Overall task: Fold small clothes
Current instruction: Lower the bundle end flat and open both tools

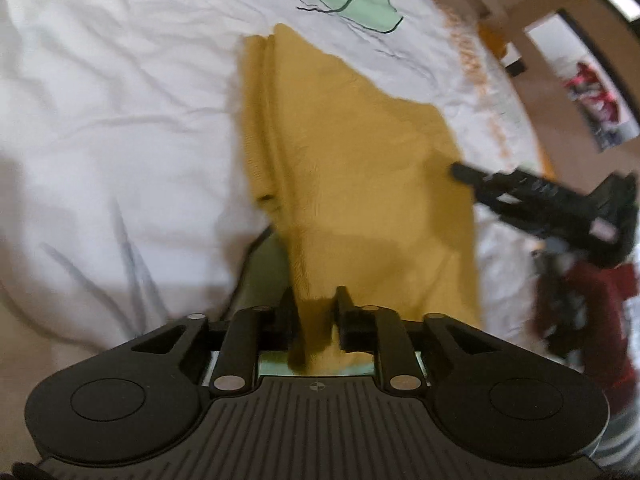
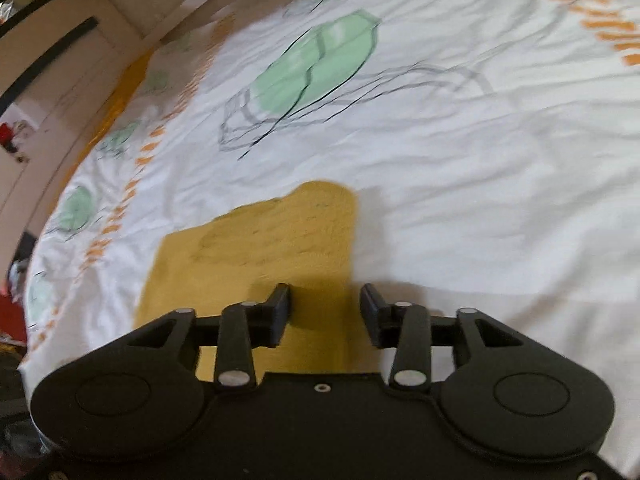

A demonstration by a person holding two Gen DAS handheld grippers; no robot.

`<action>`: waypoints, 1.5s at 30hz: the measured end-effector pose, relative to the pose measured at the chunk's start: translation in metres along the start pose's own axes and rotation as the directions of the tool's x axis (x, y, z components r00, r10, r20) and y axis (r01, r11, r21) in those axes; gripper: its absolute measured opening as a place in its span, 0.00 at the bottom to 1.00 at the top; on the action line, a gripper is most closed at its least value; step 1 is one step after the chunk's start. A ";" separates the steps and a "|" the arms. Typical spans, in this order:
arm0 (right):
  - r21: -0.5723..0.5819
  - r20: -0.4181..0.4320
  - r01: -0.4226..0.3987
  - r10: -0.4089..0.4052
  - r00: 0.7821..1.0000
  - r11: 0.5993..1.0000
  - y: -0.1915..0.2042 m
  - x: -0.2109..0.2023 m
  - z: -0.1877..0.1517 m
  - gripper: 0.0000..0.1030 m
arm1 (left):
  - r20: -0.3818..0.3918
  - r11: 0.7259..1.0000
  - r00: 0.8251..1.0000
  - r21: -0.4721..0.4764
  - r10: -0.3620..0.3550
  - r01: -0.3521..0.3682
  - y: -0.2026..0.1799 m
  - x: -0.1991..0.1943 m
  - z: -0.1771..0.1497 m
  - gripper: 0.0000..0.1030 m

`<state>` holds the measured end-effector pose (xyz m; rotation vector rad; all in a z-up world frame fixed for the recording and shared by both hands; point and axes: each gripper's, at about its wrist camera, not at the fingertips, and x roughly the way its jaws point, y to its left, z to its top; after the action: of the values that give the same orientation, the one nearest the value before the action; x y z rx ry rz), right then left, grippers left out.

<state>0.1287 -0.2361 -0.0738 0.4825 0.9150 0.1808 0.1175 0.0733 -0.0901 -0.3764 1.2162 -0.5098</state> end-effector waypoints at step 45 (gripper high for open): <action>-0.216 0.175 -0.080 0.119 0.977 0.973 0.029 0.008 -0.032 0.80 | 0.404 0.904 0.890 0.266 0.211 -0.335 -0.057 0.023 0.006 0.67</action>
<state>0.1097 -0.1972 -0.0820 0.3445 0.6790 0.3148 0.1191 0.0130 -0.0760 -0.0032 0.7828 -0.3638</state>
